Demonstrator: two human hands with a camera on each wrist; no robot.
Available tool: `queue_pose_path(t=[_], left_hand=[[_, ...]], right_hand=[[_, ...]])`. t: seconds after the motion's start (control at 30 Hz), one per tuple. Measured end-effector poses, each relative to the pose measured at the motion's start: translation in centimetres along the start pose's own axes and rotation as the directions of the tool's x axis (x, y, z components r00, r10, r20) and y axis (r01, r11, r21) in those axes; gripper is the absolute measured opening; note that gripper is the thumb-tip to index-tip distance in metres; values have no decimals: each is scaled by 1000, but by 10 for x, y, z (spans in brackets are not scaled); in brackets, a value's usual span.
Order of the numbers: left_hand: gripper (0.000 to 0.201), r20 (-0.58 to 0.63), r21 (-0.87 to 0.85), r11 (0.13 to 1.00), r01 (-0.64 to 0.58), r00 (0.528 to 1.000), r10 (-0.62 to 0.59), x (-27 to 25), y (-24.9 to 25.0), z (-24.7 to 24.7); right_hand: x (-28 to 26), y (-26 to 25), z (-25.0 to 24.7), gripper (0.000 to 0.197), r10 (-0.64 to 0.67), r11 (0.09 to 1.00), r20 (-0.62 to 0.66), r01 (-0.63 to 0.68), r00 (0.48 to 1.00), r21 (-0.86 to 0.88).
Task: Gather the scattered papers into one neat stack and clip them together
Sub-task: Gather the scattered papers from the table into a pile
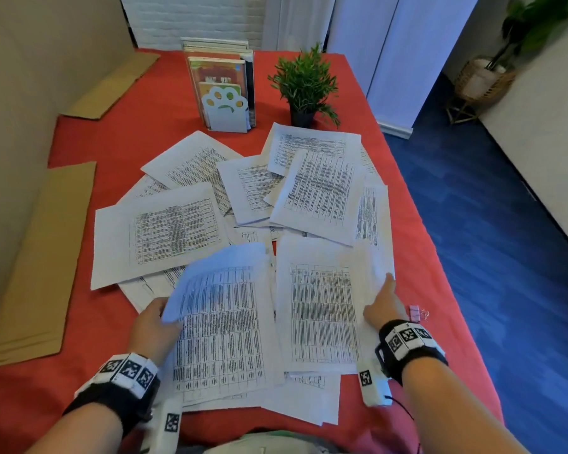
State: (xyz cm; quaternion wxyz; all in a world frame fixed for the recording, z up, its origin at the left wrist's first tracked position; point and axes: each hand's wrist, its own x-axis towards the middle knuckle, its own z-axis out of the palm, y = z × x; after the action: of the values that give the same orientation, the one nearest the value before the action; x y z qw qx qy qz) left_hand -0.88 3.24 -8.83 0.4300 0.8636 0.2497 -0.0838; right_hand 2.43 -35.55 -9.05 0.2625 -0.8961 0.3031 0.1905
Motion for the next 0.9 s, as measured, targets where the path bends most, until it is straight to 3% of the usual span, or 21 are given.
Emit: queue_pose_path(t=[0.1, 0.2, 0.27, 0.37, 0.43, 0.63, 0.77, 0.83, 0.9], left_hand=[[30, -19, -29, 1000, 3, 1000, -3, 5, -4, -11], [34, -61, -82, 996, 35, 997, -40, 11, -9, -23], [32, -68, -168, 984, 64, 995, -76, 13, -10, -30], [19, -62, -139, 989, 57, 996, -66, 19, -11, -40], [20, -57, -134, 990, 36, 997, -44, 20, -3, -41], [32, 115, -296, 955, -22, 992, 58, 8, 41, -11], [12, 210, -384, 923, -2, 974, 89, -1, 71, 14], [13, 316, -484, 872, 75, 944, 95, -5, 84, 20], [20, 310, -578, 791, 201, 951, -15, 3, 82, 18]], right_hand=[[-3, 6, -3, 30, -89, 994, -37, 91, 995, 68], [-8, 12, -8, 15, -145, 971, -49, 152, 988, 186], [-11, 14, -13, 20, -198, 935, -59, 206, 978, 287], [-19, 9, -23, 28, -284, 860, -41, 273, 958, 431], [-23, -2, -23, 31, -322, 807, -26, 289, 946, 515], [-34, -50, 0, 22, -353, 713, 174, 144, 919, 686], [-38, -72, 10, 26, -402, 682, 228, 125, 887, 721], [-35, -76, 14, 28, -408, 704, 217, 155, 887, 693], [-29, -76, 16, 25, -369, 737, 165, 180, 915, 652]])
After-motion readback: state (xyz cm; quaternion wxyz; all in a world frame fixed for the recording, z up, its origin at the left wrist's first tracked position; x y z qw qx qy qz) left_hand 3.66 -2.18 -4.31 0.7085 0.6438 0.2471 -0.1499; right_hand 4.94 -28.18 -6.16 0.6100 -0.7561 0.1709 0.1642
